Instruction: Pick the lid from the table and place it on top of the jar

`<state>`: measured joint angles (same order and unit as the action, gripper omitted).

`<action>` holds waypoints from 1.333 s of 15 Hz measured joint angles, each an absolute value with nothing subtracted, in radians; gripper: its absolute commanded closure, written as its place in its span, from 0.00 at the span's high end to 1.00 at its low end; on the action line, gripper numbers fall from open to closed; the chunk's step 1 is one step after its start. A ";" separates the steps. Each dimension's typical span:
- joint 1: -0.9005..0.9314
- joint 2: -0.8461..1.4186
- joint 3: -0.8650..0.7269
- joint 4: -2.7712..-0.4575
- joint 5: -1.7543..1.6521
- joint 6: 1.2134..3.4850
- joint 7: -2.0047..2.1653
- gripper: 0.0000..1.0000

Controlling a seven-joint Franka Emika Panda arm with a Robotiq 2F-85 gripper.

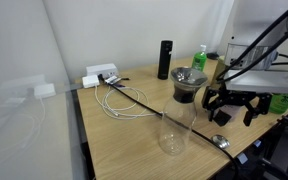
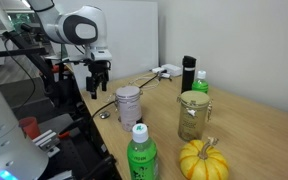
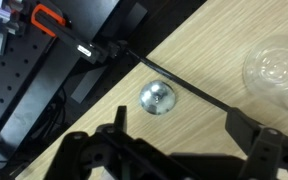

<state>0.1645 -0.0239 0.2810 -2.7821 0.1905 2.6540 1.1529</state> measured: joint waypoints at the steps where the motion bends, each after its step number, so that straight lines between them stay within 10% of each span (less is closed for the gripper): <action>1: 0.165 -0.004 0.280 -2.782 0.186 2.666 1.171 1.00; 20: 0.206 0.145 0.226 -2.778 0.173 2.808 1.324 1.00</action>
